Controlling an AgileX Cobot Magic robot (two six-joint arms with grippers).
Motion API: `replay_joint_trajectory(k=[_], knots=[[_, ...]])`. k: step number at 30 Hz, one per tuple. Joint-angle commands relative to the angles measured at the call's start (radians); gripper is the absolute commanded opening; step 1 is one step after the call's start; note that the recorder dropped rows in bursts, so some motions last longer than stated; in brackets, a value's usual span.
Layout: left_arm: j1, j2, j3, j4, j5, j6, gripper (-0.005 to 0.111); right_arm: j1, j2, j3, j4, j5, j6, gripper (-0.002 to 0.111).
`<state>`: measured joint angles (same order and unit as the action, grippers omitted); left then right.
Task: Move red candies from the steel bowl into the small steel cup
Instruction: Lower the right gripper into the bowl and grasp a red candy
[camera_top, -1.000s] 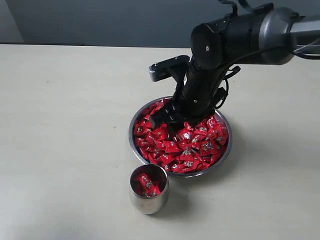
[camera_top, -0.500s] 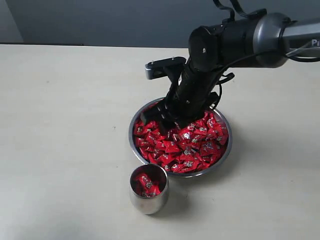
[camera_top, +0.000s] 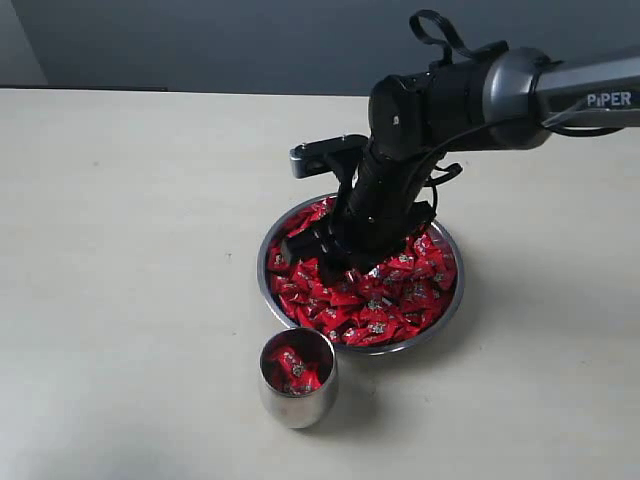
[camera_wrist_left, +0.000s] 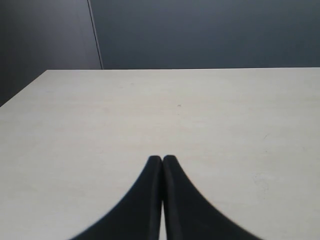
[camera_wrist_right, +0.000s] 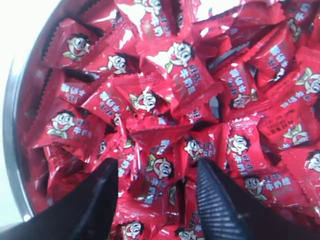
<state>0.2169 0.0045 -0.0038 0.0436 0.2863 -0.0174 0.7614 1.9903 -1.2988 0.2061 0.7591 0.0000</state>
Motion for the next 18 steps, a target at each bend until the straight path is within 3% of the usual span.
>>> replay_joint_trajectory(k=[1, 13, 18], knots=[[0.001, -0.004, 0.004, 0.001, -0.002, -0.003, 0.0, -0.004, 0.011, -0.003, 0.016, 0.013, -0.009, 0.048], [0.001, -0.004, 0.004, 0.001, -0.002, -0.003, 0.0, -0.003, 0.06, -0.003, 0.042, 0.016, -0.009, 0.047], [0.001, -0.004, 0.004, 0.001, -0.002, -0.003, 0.0, -0.003, 0.068, -0.003, 0.042, 0.016, -0.009, 0.036]])
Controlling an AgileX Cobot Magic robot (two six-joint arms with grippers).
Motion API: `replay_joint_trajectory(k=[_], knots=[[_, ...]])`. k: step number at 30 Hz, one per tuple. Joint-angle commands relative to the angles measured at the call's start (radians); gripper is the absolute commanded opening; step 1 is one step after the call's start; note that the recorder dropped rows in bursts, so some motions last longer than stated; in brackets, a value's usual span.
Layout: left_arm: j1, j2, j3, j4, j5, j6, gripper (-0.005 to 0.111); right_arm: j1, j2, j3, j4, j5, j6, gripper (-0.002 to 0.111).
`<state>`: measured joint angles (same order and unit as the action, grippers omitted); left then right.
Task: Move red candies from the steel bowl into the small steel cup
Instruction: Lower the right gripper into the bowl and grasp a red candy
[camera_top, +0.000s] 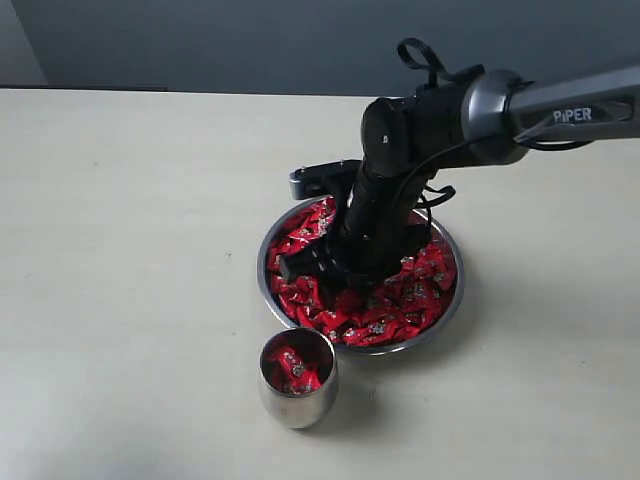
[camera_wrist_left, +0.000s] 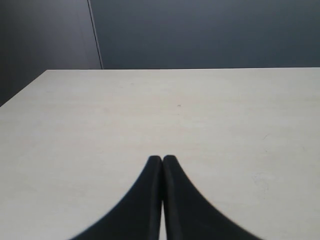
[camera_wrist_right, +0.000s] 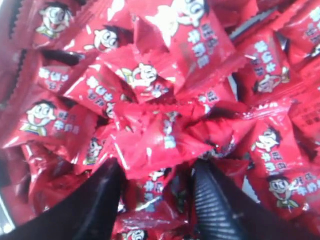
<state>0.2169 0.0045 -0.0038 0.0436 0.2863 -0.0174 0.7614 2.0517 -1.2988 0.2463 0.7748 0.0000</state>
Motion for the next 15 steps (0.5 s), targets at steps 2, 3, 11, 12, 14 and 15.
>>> replay_joint_trajectory(k=[2, 3, 11, 12, 14, 15], knots=[[0.001, -0.004, 0.004, 0.001, -0.002, -0.003, 0.0, -0.003, 0.006, -0.003, -0.001, -0.001, -0.009, 0.028], [0.001, -0.004, 0.004, 0.001, -0.002, -0.003, 0.0, -0.003, 0.006, -0.003, -0.001, -0.001, -0.009, 0.025], [0.001, -0.004, 0.004, 0.001, -0.002, -0.003, 0.0, -0.003, 0.0, -0.003, -0.007, 0.003, -0.009, 0.018], [0.001, -0.004, 0.004, 0.001, -0.002, -0.003, 0.0, -0.003, -0.002, -0.003, -0.01, 0.003, -0.009, 0.018], [0.001, -0.004, 0.004, 0.001, -0.002, -0.003, 0.0, -0.003, -0.006, -0.003, -0.012, 0.007, -0.009, 0.018], [0.001, -0.004, 0.004, 0.001, -0.002, -0.003, 0.0, -0.003, -0.008, -0.003, -0.017, 0.008, -0.009, 0.018]])
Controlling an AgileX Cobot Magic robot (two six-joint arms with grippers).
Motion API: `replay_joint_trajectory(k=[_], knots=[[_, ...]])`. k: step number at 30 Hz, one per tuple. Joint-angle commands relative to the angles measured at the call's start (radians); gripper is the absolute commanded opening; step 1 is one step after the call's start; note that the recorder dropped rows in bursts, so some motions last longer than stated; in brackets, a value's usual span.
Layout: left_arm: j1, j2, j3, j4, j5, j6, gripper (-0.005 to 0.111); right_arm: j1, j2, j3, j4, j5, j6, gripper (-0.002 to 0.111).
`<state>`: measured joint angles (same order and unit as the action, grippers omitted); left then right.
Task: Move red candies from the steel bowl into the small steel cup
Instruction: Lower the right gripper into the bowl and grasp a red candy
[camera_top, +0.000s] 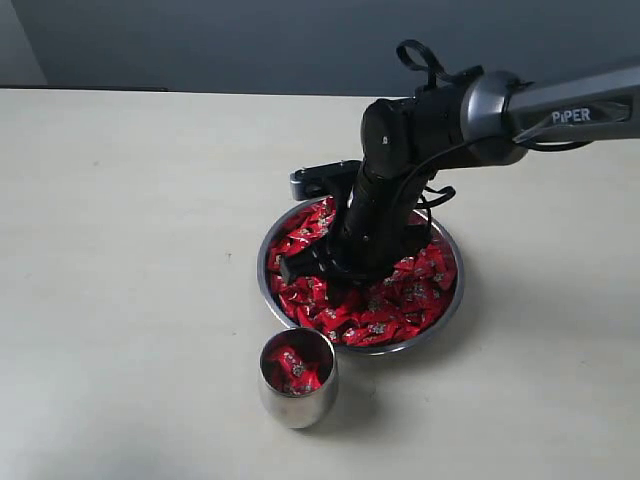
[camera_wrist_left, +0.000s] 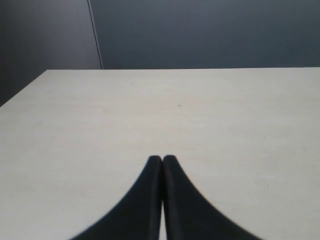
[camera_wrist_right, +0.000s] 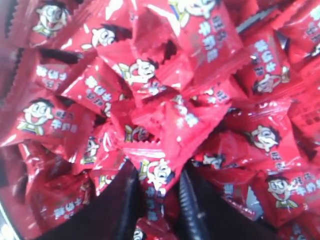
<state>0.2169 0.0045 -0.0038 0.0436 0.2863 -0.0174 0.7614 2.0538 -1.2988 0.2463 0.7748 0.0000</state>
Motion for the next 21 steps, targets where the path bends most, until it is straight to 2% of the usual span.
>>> replay_joint_trajectory(k=[1, 21], knots=[[0.001, -0.004, 0.004, 0.001, -0.002, -0.003, 0.0, -0.003, -0.014, -0.003, -0.019, 0.008, -0.009, 0.018], [0.001, -0.004, 0.004, 0.001, -0.002, -0.003, 0.0, -0.003, -0.154, -0.003, -0.132, 0.002, 0.0, 0.018]])
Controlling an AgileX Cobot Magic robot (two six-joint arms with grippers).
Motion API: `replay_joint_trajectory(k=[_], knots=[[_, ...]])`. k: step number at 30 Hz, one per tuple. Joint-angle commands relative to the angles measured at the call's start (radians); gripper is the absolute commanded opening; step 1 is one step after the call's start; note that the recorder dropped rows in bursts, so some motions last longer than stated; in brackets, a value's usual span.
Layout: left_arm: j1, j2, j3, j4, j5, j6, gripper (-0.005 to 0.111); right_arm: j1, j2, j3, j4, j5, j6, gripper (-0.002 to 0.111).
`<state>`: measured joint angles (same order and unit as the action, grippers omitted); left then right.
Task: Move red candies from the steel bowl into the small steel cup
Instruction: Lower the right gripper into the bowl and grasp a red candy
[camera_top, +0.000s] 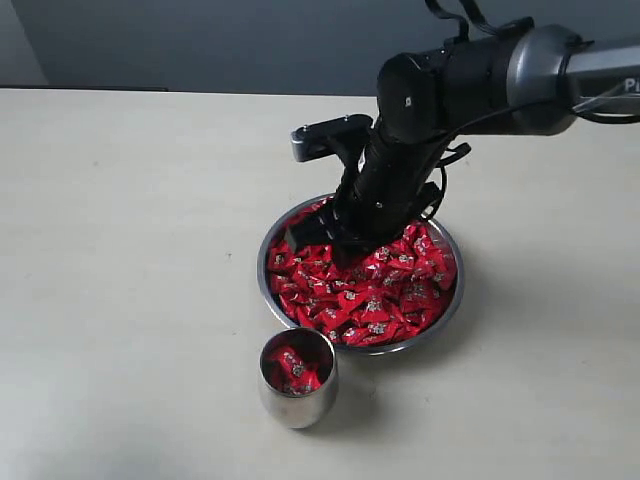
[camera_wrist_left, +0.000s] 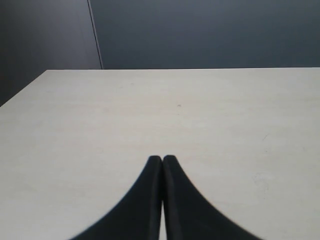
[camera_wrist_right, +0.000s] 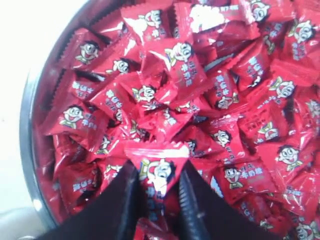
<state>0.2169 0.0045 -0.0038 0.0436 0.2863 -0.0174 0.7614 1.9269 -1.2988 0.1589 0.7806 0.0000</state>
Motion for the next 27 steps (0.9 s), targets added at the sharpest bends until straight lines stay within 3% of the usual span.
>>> replay_joint_trajectory(k=[1, 12, 19, 27], knots=[[0.001, -0.004, 0.004, 0.001, -0.002, -0.003, 0.0, -0.003, -0.034, -0.003, -0.061, -0.004, 0.0, 0.018], [0.001, -0.004, 0.004, 0.001, -0.002, -0.003, 0.0, -0.004, -0.115, -0.003, -0.293, 0.031, 0.134, 0.018], [0.001, -0.004, 0.004, 0.001, -0.002, -0.003, 0.0, -0.004, -0.173, -0.003, -0.279, 0.055, 0.134, 0.018], [0.001, -0.004, 0.004, 0.001, -0.002, -0.003, 0.0, -0.004, -0.236, -0.003, -0.123, 0.13, 0.04, 0.018]])
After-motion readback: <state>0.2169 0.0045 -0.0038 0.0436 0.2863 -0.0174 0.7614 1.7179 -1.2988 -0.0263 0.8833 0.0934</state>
